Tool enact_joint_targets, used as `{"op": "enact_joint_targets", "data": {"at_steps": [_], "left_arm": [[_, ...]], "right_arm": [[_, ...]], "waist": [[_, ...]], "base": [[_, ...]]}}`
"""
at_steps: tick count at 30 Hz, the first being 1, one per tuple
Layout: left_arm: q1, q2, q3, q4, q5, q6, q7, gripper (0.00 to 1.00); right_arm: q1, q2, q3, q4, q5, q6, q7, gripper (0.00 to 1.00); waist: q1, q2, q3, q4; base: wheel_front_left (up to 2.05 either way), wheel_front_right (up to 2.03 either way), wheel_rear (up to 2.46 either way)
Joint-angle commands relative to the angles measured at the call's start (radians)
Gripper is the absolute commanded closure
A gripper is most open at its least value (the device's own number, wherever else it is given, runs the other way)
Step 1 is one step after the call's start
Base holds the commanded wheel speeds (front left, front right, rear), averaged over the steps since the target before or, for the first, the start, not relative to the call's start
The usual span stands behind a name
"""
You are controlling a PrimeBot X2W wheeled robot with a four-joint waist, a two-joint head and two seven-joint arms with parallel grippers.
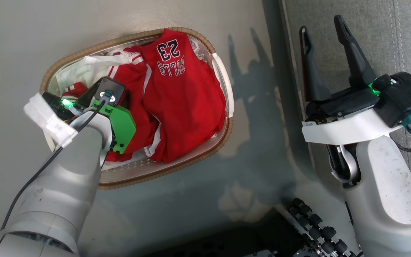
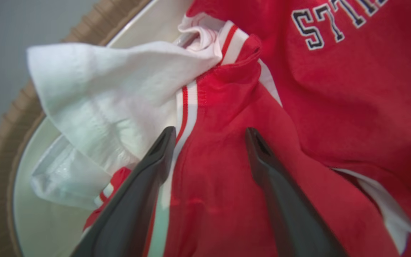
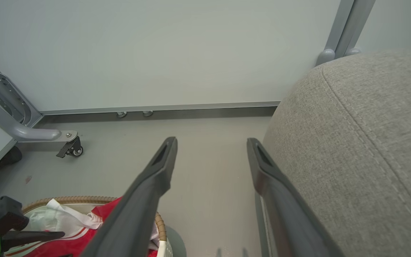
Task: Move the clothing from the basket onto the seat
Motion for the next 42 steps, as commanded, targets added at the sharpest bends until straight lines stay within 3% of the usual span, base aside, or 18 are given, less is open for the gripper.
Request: {"op": "enact_joint_targets", "data": {"at_steps": [1,12,18,19,20,28,42], "left_arm": [[-0.017,0.001,-0.006,0.013,0.009,0.008,0.022,0.0],[-0.034,0.014,-0.047,0.044,0.01,-0.009,0.254,0.0],[-0.011,0.028,-0.062,0.046,0.004,-0.019,0.302,0.0],[-0.006,0.028,-0.062,0.047,-0.001,-0.021,0.31,0.58],[-0.003,0.027,-0.063,0.047,-0.003,-0.023,0.314,1.0],[0.03,-0.002,-0.051,0.044,-0.048,-0.032,0.252,1.0],[0.163,-0.048,-0.024,0.03,-0.152,-0.038,0.047,1.0]], "right_arm": [[-0.01,-0.003,0.003,0.004,0.007,0.0,-0.005,0.0],[-0.02,-0.003,0.027,-0.003,0.033,0.0,-0.005,0.0],[-0.024,-0.003,0.021,-0.012,0.032,0.0,-0.005,0.0],[-0.025,-0.003,0.018,-0.013,0.031,0.0,-0.005,0.0],[-0.025,-0.003,0.016,-0.013,0.03,0.0,-0.005,0.0],[-0.014,-0.003,-0.006,0.013,0.017,0.0,-0.005,0.0],[0.055,-0.003,-0.023,0.101,-0.025,0.0,-0.005,0.0]], "waist": [[-0.0001,-0.0001,0.01,-0.005],[-0.0001,-0.0001,0.028,-0.026],[-0.0001,-0.0001,0.026,-0.035],[-0.0001,-0.0001,0.024,-0.035],[-0.0001,-0.0001,0.02,-0.035],[-0.0001,-0.0001,-0.053,-0.022],[-0.0001,-0.0001,-0.303,0.047]], "base": [[0.0,0.0,0.0],[0.0,0.0,0.0],[0.0,0.0,0.0],[0.0,0.0,0.0],[0.0,0.0,0.0],[0.0,0.0,0.0],[0.0,0.0,0.0]]}}
